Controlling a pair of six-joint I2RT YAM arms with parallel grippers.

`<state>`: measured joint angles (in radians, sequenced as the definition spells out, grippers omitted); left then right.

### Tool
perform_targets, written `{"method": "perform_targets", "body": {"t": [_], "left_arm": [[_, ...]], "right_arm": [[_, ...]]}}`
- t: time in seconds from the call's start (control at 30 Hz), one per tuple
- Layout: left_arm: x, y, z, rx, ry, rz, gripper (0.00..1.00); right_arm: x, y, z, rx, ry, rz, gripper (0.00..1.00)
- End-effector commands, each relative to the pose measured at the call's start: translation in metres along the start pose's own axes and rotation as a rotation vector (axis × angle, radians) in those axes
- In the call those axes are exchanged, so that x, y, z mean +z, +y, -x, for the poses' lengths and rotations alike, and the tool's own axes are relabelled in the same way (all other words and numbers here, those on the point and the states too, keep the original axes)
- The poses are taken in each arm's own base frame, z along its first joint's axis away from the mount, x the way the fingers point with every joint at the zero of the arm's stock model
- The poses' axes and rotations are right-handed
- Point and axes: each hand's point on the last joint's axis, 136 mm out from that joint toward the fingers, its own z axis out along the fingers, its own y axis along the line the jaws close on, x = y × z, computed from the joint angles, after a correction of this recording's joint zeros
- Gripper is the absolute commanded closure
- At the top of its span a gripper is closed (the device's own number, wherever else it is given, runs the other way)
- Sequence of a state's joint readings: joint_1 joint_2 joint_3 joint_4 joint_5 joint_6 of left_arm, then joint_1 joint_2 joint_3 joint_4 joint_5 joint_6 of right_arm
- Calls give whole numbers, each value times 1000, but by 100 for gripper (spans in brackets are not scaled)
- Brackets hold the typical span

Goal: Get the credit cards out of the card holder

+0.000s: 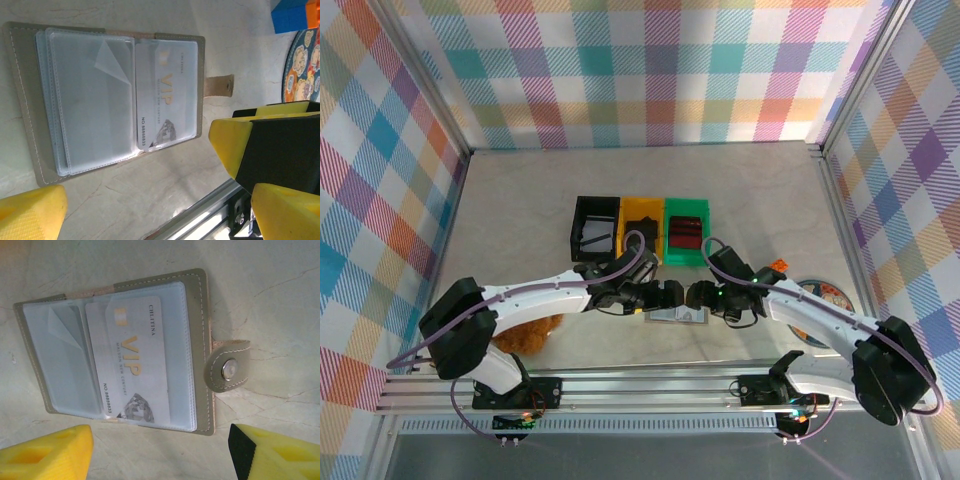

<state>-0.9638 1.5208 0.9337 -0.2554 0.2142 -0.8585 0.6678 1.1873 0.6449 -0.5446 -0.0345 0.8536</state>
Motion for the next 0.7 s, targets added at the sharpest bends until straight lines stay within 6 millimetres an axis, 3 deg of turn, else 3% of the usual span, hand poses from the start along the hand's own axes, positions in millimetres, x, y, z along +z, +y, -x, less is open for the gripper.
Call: {"method": "perform_targets", "body": {"t": [0.0, 0.07, 0.3, 0.4, 0.67], "left_arm": [[4, -3, 6, -11, -23, 22, 6], [7, 3, 8, -13, -28, 57, 7], [13, 22, 9, -20, -28, 159, 13], [15, 12, 12, -23, -36, 120, 16], [19, -15, 15, -34, -45, -2, 20]], "right_arm": [[5, -7, 1, 22, 3, -40, 29], [6, -10, 2, 25, 6, -62, 35], [10, -13, 5, 35, 5, -85, 38], [12, -13, 8, 43, 3, -81, 44], [15, -10, 14, 55, -1, -64, 44]]}}
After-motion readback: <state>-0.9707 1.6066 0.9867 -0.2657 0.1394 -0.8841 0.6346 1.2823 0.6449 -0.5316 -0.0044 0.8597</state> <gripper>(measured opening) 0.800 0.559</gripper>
